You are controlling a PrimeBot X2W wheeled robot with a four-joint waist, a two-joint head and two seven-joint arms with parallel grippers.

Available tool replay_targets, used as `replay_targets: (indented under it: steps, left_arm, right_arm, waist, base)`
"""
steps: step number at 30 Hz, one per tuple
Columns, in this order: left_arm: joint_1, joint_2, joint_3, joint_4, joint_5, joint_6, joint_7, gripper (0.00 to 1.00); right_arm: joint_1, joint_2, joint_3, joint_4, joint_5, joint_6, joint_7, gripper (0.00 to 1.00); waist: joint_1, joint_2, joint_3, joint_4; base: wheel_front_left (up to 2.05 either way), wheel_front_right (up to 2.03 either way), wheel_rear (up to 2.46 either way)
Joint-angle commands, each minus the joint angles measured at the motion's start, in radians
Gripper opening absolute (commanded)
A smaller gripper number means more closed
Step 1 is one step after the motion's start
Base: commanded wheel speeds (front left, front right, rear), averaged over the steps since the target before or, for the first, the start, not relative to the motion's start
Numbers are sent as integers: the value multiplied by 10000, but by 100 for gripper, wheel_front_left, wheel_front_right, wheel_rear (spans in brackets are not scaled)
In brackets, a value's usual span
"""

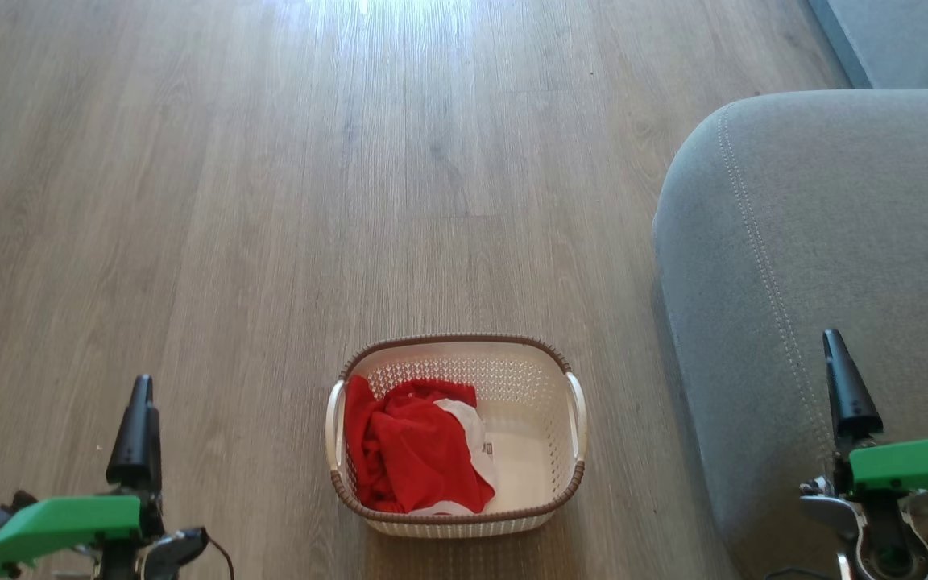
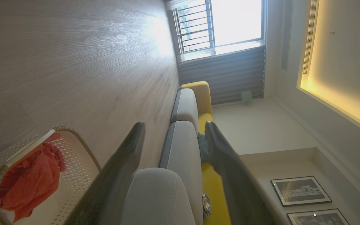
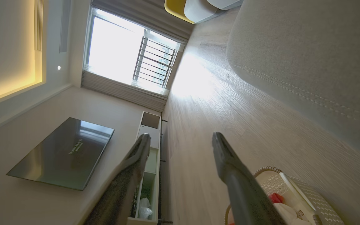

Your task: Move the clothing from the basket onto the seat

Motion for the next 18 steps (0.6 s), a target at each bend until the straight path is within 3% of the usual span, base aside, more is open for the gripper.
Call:
replay_targets:
  steps: [1,12,18]
  left_arm:
    - [-564,81,182,-504,283,-31,-104,100]
    - [-733,93,428,-1328,1611,114,-397,100]
    - [-774,100,275,-2067,2618,624,-573,100]
  right_arm:
    - [-580,-76,135,-570,-479,27,-139,100]
    - [-738,-82,727,-1430,-2693,34,-434,100]
    - [-851,-86,1114,-1860,-3796,38,-611,100]
  waist:
    - [0,0,-2,7]
    - [0,0,-24,45]
    - [0,0,-21,50]
  base:
    - [0,0,0]
    - [0,0,0]
    - [0,0,0]
